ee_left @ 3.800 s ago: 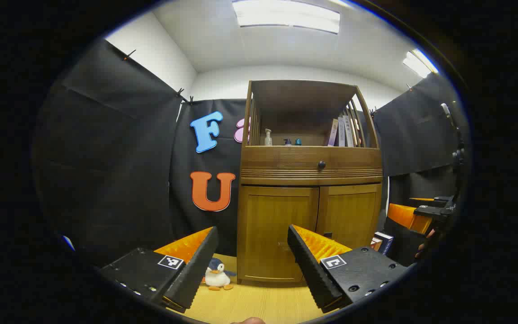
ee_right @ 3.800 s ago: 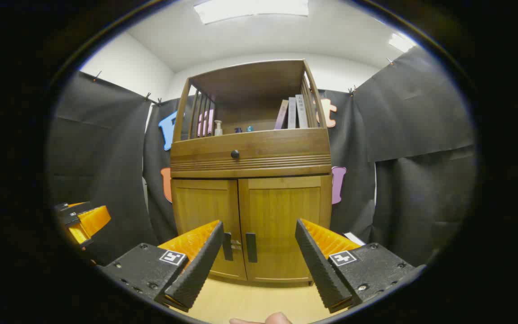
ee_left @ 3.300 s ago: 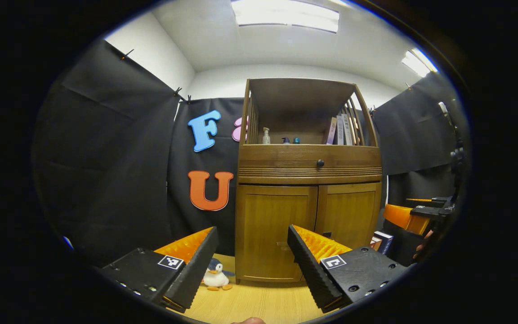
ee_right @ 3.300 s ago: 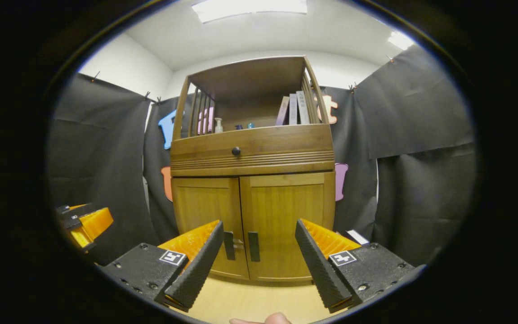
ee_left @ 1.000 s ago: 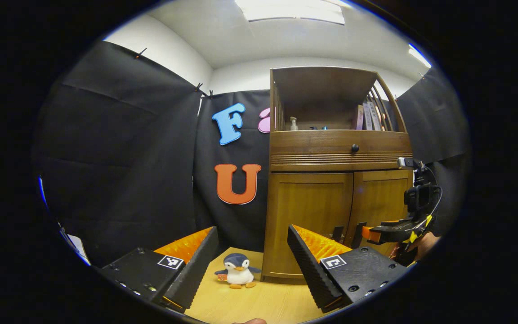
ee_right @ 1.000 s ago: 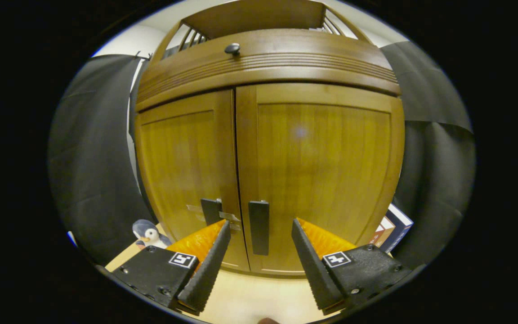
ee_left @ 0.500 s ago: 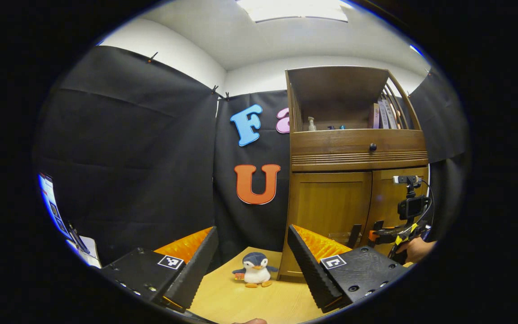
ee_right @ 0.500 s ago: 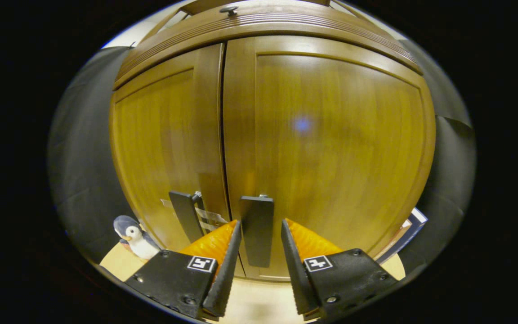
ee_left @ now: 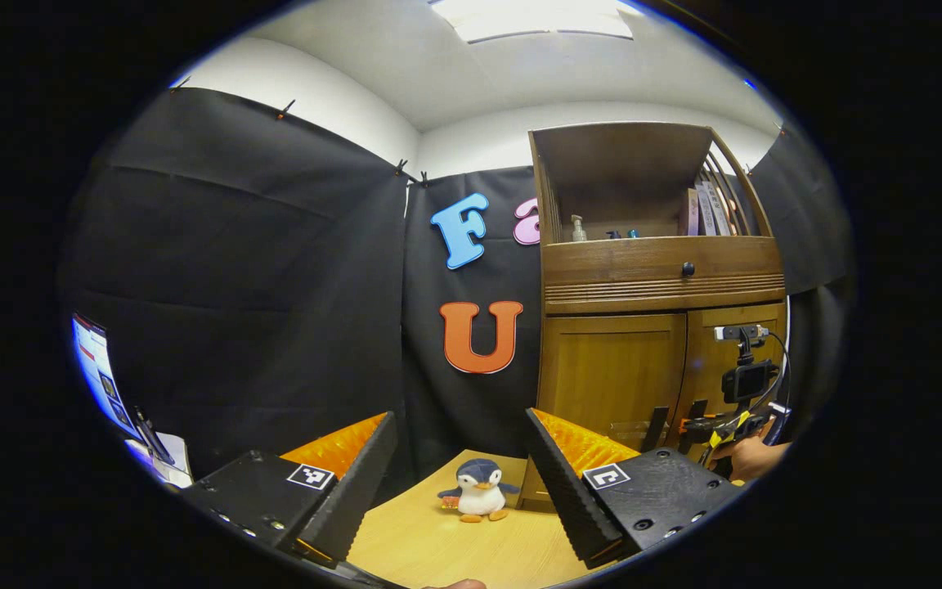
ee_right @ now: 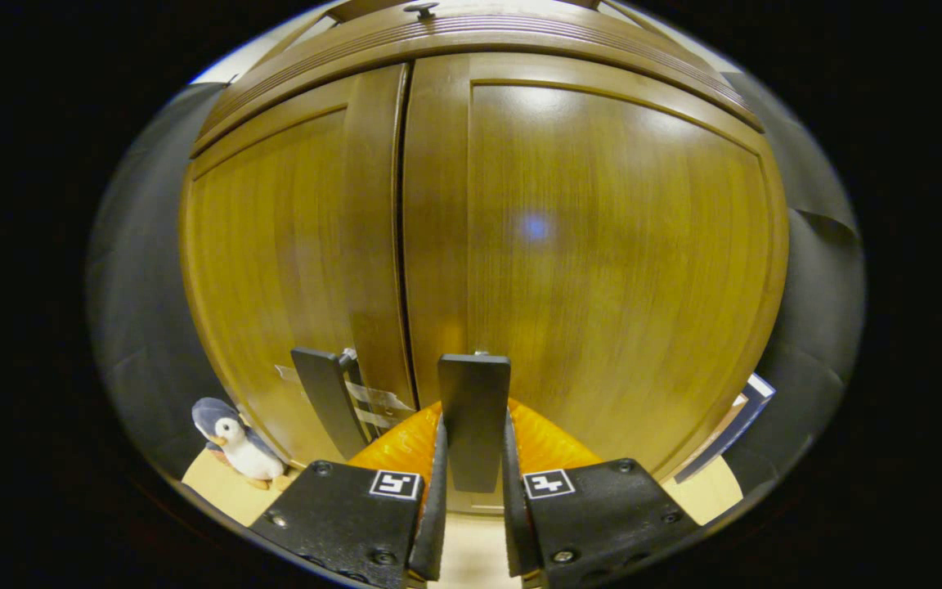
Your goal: Open the right door of the double-door shoe cabinet with the right hand, and open the left door with the left hand.
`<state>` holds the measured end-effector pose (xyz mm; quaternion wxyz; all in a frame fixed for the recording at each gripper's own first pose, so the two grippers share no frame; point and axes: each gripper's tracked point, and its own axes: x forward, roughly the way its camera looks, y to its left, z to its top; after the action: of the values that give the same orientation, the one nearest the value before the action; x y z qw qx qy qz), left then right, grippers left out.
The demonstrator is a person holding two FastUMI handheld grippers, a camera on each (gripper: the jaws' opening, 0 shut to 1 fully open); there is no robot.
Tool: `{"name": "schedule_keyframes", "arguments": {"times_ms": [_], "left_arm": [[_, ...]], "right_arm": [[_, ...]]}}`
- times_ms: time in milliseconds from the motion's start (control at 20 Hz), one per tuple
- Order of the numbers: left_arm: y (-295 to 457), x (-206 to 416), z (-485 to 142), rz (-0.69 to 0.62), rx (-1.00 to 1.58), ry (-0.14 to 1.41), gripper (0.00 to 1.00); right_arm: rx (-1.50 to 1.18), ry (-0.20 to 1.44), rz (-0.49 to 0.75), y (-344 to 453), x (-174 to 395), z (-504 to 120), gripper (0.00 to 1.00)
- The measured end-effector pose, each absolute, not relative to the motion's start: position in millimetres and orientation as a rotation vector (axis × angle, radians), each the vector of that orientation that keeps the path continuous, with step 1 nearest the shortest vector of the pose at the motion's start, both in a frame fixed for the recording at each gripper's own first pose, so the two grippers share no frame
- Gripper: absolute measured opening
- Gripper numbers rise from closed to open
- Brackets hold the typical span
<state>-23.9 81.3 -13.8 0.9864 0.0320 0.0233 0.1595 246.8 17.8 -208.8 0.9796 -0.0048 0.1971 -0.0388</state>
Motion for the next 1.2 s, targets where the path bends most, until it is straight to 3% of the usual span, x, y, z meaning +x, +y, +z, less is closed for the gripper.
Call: {"name": "schedule_keyframes", "arguments": {"times_ms": [500, 1200], "left_arm": [[76, -21, -14, 0.241, 0.062, 0.052, 0.95], [8, 0, -35, -0.019, -0.011, 0.093, 0.94]], "right_arm": [[-0.016, 0.376, -0.051, 15, 194, -206, 0.29], [0.005, 0.379, -0.09, -38, 75, -197, 0.29]]}}
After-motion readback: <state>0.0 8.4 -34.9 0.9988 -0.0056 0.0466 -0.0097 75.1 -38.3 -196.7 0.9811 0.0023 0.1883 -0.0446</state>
